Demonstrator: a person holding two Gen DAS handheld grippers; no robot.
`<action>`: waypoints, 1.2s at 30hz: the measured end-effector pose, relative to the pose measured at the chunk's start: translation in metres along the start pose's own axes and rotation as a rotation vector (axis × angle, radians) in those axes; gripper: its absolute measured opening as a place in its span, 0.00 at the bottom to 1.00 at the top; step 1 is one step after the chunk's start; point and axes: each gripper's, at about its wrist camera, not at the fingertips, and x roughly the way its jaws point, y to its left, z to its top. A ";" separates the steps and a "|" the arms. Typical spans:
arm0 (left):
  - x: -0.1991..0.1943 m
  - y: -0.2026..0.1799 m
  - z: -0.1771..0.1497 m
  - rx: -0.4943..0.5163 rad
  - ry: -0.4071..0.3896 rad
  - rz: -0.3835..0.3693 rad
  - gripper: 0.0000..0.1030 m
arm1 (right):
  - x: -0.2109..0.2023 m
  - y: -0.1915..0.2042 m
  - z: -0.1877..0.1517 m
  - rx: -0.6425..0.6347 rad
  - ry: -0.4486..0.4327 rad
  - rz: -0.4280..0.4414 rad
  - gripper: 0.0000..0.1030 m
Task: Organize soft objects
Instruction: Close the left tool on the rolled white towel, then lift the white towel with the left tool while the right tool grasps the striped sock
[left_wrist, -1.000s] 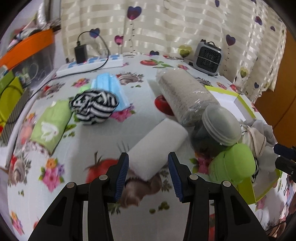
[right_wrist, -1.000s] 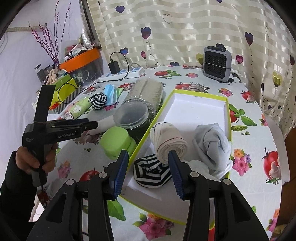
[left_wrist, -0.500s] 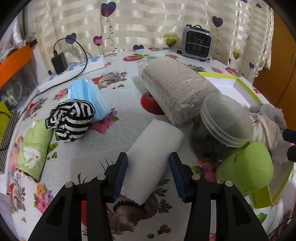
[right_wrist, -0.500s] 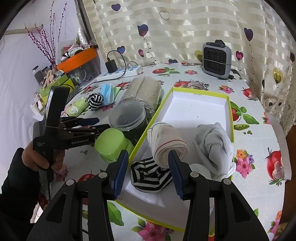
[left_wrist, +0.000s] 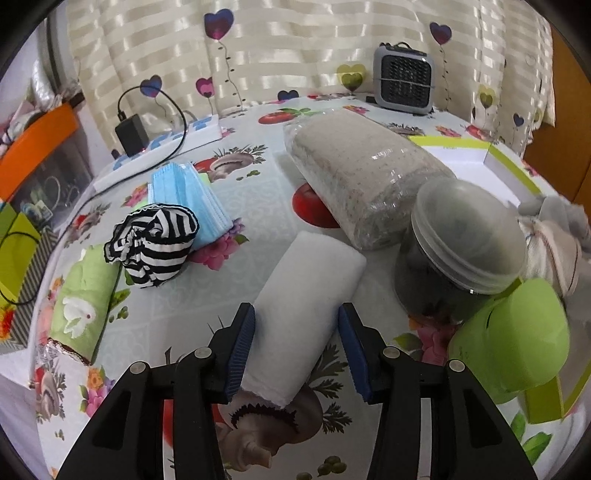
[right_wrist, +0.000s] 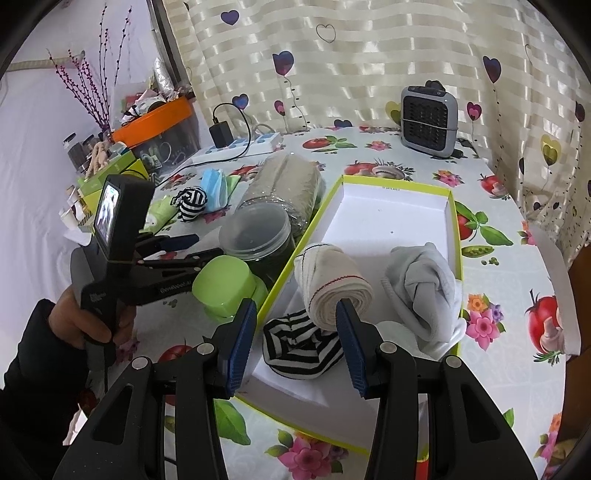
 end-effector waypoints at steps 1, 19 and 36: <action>-0.001 0.000 -0.001 -0.001 -0.001 0.000 0.40 | -0.001 0.000 0.000 0.001 -0.001 0.001 0.44; -0.033 0.027 -0.025 -0.170 -0.028 -0.041 0.21 | -0.011 0.006 -0.004 -0.006 -0.019 0.015 0.44; -0.085 0.056 -0.059 -0.361 -0.105 -0.061 0.21 | -0.008 0.025 0.007 -0.049 -0.031 0.055 0.44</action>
